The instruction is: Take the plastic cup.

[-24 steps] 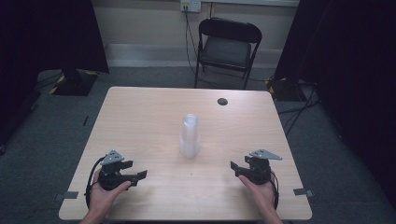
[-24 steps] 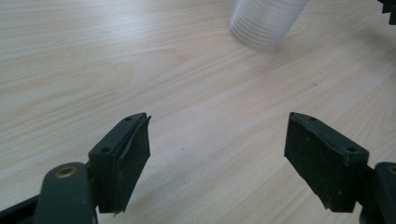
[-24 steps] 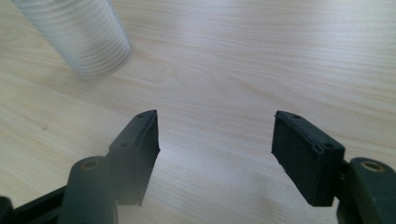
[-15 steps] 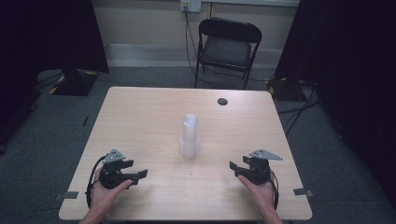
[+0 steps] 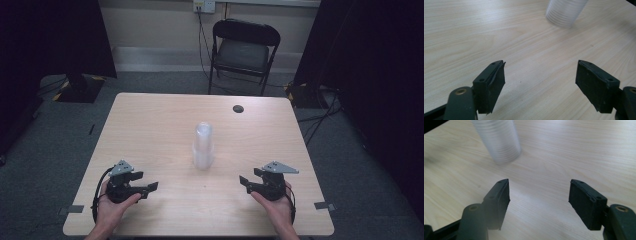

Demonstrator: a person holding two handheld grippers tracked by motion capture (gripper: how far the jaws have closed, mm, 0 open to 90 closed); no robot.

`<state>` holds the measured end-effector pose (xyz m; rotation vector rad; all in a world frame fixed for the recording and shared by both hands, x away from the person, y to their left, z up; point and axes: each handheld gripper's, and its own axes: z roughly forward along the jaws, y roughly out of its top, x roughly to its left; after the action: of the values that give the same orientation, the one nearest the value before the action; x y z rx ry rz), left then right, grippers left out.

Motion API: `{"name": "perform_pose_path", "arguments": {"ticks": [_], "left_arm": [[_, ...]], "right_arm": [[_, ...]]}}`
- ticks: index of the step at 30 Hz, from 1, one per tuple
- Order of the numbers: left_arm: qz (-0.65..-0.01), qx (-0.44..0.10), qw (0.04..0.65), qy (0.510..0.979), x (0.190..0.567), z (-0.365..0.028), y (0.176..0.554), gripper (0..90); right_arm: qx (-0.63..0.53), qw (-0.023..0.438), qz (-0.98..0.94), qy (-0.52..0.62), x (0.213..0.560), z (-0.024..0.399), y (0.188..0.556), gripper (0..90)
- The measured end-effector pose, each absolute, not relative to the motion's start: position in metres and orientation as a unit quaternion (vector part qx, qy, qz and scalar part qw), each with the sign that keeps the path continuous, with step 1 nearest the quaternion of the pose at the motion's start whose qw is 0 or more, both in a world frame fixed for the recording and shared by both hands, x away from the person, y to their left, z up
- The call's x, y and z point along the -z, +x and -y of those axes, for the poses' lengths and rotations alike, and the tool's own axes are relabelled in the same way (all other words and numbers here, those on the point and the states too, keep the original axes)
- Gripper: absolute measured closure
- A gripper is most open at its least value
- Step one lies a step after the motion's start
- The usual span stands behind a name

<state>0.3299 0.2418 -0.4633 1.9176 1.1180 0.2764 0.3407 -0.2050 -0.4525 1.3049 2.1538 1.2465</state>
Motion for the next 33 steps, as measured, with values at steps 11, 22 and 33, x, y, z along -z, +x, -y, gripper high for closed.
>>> {"name": "perform_pose_path", "arguments": {"ticks": [11,22,33], "left_arm": [[-0.453,-0.11,0.439,0.769,0.464,-0.243,0.33,23.9],[-0.446,-0.111,0.444,0.769,0.463,-0.239,0.328,26.9],[-0.449,-0.112,0.443,0.767,0.463,-0.24,0.327,26.8]], "right_arm": [[-0.463,0.147,-0.763,0.426,0.435,0.191,0.344,27.5],[-0.484,0.136,-0.763,0.407,0.421,0.172,0.359,25.9],[-0.5,0.152,-0.762,0.382,0.398,0.163,0.368,27.9]]}}
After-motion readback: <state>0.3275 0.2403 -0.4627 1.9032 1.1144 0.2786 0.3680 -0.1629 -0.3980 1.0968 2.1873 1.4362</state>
